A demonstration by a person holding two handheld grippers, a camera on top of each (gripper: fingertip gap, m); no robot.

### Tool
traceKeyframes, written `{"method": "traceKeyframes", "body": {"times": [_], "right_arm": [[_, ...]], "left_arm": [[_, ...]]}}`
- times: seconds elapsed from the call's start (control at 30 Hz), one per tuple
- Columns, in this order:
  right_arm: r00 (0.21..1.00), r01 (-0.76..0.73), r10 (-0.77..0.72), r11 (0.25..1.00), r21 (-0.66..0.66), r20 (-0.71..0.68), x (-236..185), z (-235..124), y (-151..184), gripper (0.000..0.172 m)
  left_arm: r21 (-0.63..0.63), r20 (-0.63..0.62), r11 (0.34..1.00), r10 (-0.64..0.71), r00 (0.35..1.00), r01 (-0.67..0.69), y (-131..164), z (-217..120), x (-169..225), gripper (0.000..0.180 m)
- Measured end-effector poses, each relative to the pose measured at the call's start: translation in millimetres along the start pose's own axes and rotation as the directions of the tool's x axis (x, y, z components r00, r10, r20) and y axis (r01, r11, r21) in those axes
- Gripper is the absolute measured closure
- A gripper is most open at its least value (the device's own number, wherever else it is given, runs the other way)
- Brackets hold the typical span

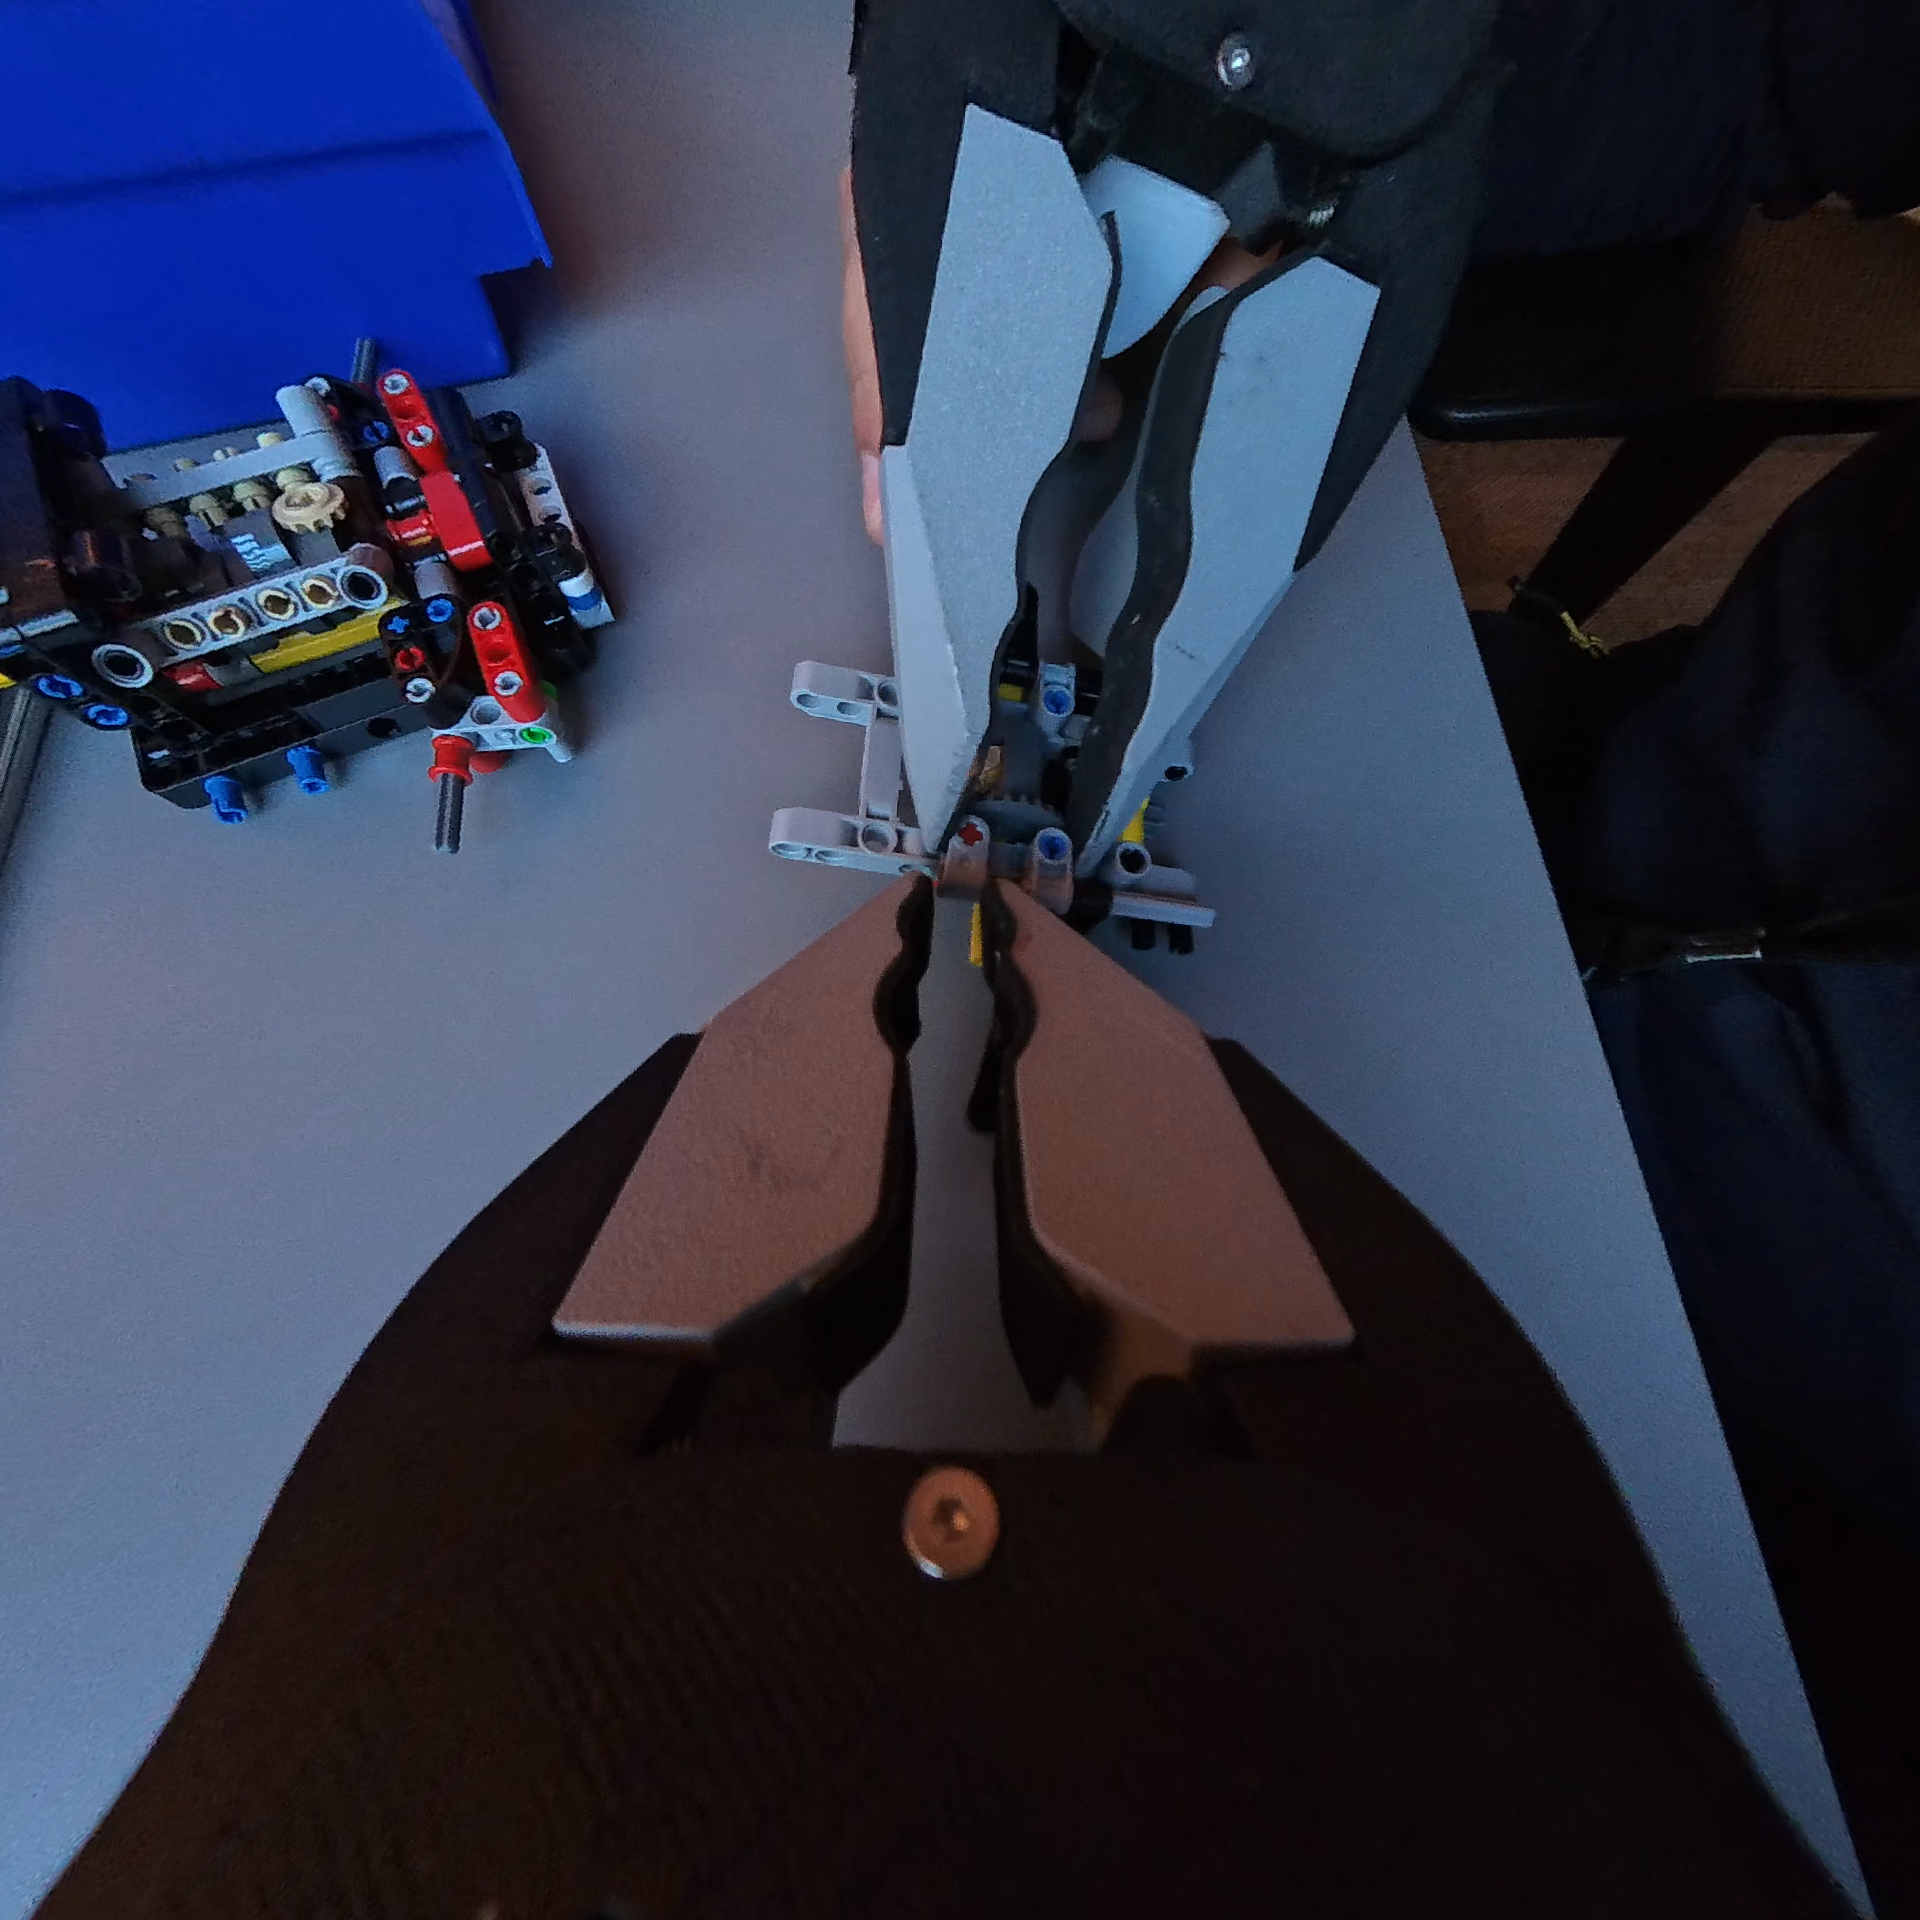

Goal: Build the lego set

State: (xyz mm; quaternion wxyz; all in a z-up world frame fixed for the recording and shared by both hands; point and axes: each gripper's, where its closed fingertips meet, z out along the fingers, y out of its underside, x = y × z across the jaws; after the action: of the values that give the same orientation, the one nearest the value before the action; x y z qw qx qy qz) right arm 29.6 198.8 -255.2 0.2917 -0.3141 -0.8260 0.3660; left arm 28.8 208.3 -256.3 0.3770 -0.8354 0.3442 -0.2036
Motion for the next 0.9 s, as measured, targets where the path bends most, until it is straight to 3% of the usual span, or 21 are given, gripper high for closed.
{"method": "traceKeyframes", "body": {"times": [0.3,0.47,0.6,0.9], "right_arm": [[1.0,0.001,-0.001,1.0,0.0,0.0,0,-1,0,0.151],[1.0,0.005,-0.005,1.0,0.005,0.012,-2,-1,-1,0.151],[1.0,0.001,-0.001,1.0,0.006,0.014,-2,-1,-1,0.151],[1.0,-0.012,0.011,1.0,0.007,0.028,-2,-1,-1,0.151]], "left_arm": [[0.003,0.005,1.0,-0.01,1.0,0.01,0,0,-1,0.174],[-0.014,0.004,1.0,0.02,1.0,-0.019,6,-9,-5,0.161],[0.025,-0.096,0.999,-0.021,0.995,0.024,9,-29,1,0.158],[-0.109,-0.096,0.993,0.022,0.995,-0.033,38,-20,6,0.167]]}}
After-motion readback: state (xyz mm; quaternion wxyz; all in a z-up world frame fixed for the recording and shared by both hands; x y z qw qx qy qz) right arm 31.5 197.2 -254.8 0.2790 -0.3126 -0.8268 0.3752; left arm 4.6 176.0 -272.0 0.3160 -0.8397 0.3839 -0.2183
